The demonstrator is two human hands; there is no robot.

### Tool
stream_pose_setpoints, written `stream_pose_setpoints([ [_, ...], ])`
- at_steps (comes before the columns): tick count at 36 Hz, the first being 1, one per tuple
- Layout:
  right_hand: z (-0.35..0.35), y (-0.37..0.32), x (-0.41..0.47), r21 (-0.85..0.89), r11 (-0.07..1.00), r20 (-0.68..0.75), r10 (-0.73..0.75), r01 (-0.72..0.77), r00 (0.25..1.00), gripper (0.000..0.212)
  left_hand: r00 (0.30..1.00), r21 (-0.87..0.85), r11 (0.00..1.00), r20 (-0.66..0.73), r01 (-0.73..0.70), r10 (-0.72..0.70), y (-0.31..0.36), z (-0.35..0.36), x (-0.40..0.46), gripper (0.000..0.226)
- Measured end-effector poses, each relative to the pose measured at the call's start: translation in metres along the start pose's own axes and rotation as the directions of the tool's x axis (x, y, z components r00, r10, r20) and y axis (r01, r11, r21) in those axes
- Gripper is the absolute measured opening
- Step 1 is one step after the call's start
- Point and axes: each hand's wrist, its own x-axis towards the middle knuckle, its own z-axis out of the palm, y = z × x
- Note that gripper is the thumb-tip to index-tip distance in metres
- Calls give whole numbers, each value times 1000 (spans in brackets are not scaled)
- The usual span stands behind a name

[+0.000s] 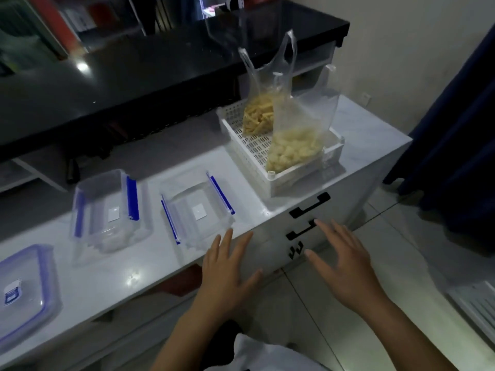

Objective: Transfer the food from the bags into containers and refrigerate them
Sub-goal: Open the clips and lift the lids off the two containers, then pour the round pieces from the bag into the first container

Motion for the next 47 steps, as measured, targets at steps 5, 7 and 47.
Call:
stream_pose_setpoints([
  [5, -38, 1, 27, 81, 995, -58, -48, 52, 997, 61, 996, -26, 997, -52, -68, 67, 30, -23, 25, 78],
  [7, -50, 3, 44, 85, 995, -82, -48, 55, 995, 63, 989, -44, 994, -108, -101, 96, 37, -42, 45, 78],
  [47, -141, -23, 264, 514, 851, 292, -290, 106, 911, 55, 680, 284, 660, 557, -696, 477, 223, -218, 374, 10],
])
